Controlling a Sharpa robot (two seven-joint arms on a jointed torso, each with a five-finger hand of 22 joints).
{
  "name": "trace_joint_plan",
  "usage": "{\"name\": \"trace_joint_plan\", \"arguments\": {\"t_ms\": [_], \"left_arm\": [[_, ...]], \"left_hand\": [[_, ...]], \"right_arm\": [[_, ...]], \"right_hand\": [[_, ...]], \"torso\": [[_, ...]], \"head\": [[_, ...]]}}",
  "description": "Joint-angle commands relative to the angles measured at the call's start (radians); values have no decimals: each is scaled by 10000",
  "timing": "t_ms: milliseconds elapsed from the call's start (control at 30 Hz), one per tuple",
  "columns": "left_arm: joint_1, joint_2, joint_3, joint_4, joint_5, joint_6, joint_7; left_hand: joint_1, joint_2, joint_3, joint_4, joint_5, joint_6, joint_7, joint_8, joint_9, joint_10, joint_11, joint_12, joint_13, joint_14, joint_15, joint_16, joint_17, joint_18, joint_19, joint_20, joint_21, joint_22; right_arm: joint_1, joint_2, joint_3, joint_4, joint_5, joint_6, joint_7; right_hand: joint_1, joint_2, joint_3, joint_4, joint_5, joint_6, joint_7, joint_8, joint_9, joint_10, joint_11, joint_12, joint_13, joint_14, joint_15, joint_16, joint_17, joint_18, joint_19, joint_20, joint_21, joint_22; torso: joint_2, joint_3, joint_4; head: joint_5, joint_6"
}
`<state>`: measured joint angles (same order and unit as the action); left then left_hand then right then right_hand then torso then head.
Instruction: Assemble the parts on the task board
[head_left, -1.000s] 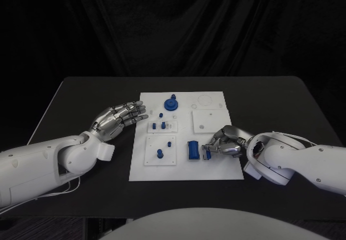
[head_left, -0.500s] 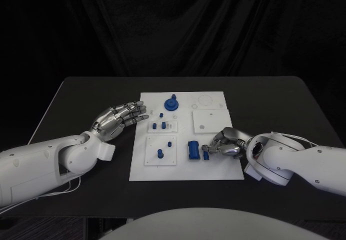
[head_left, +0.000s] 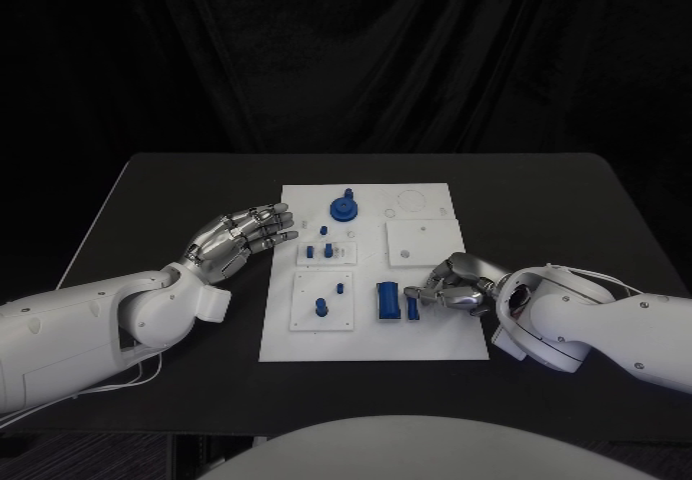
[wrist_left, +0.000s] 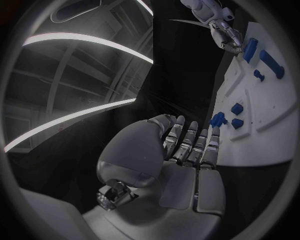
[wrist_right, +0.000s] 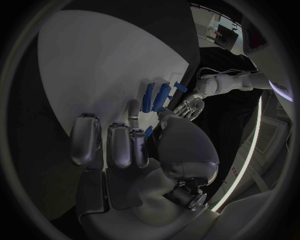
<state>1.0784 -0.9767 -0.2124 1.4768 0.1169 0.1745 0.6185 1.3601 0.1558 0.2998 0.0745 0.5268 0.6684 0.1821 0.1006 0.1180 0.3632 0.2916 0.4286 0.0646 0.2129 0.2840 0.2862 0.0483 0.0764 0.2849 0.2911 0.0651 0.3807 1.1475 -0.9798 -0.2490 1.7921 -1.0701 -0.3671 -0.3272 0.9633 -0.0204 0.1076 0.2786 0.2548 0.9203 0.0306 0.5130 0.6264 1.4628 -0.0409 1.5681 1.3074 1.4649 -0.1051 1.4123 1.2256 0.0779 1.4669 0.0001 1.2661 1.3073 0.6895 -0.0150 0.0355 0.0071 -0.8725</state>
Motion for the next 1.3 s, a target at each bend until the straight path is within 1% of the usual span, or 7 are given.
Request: {"name": "trace_joint_plan", "arguments": {"t_ms": [33,167,333,600,700,967,1300], "left_arm": [[-19,-2,9,16,33,150,100],[-26,-6,9,14,33,147,100],[-34,-2,9,11,33,153,94],[-44,-2,9,7,33,158,79],[-48,-7,9,7,33,164,76],[-52,-15,9,8,33,168,69],[-55,-36,9,12,33,158,60]], "left_hand": [[-81,13,62,3,52,44,338,33,-10,46,-42,3,7,-18,15,60,8,-22,16,9,-31,-8],[-81,13,62,3,52,44,338,33,-10,46,-42,3,7,-18,15,60,8,-22,16,9,-31,-8],[-81,13,62,3,52,44,338,33,-10,46,-42,3,7,-18,15,60,8,-22,16,9,-31,-8],[-81,13,62,3,52,44,338,33,-10,46,-42,3,7,-18,15,60,8,-22,16,9,-31,-8],[-90,9,84,7,51,51,338,34,-10,43,-45,2,6,-19,15,66,8,-22,23,9,-29,-3],[-92,3,88,6,49,55,338,35,-10,46,-47,6,7,-24,14,62,8,-22,27,9,-28,1],[-96,-8,94,3,45,56,337,35,-11,49,-48,9,7,-19,14,71,9,-22,32,9,-27,6]], "right_arm": [[-34,-66,0,43,-47,-489,456],[-36,-113,-1,30,-20,-470,463],[-39,-127,-1,-1,-7,-436,401],[-42,-70,-1,-61,-1,-242,214],[-46,-31,-1,-64,-8,-98,122],[-83,19,0,-79,-121,167,-95],[-200,146,4,-142,-340,356,-292]], "right_hand": [[143,267,-31,61,471,80,-28,83,39,1080,-38,27,2634,517,-21,13,38,-111,298,21,15,1748],[143,566,-46,115,793,154,-66,215,98,1080,-69,27,2634,526,-42,42,82,-119,310,4,58,1761],[195,840,-16,104,953,271,-141,442,244,1080,-131,27,2634,561,-90,139,254,-137,340,-32,159,1790],[479,1025,75,35,1037,282,-237,813,564,1080,-216,27,2634,555,-162,150,246,-136,343,-97,169,1789],[924,793,85,-228,958,169,-263,1005,767,1080,-245,27,2634,550,-190,154,242,-136,338,-130,169,1787],[1333,514,-34,-500,774,172,-356,1425,1150,1080,-319,27,2634,553,-247,176,271,-139,341,-178,191,1790],[1688,398,-147,-790,576,169,-488,1987,1641,1080,-430,27,2634,546,-332,174,251,-133,333,-255,177,1783]], "torso": [[-3,2,-9],[-2,6,-9],[-6,9,-18],[-10,5,-18],[2,1,-2],[10,4,14],[3,-4,1]], "head": [[8,-1],[11,-1],[33,-1],[59,-1],[42,-1],[27,-1],[12,-1]]}}
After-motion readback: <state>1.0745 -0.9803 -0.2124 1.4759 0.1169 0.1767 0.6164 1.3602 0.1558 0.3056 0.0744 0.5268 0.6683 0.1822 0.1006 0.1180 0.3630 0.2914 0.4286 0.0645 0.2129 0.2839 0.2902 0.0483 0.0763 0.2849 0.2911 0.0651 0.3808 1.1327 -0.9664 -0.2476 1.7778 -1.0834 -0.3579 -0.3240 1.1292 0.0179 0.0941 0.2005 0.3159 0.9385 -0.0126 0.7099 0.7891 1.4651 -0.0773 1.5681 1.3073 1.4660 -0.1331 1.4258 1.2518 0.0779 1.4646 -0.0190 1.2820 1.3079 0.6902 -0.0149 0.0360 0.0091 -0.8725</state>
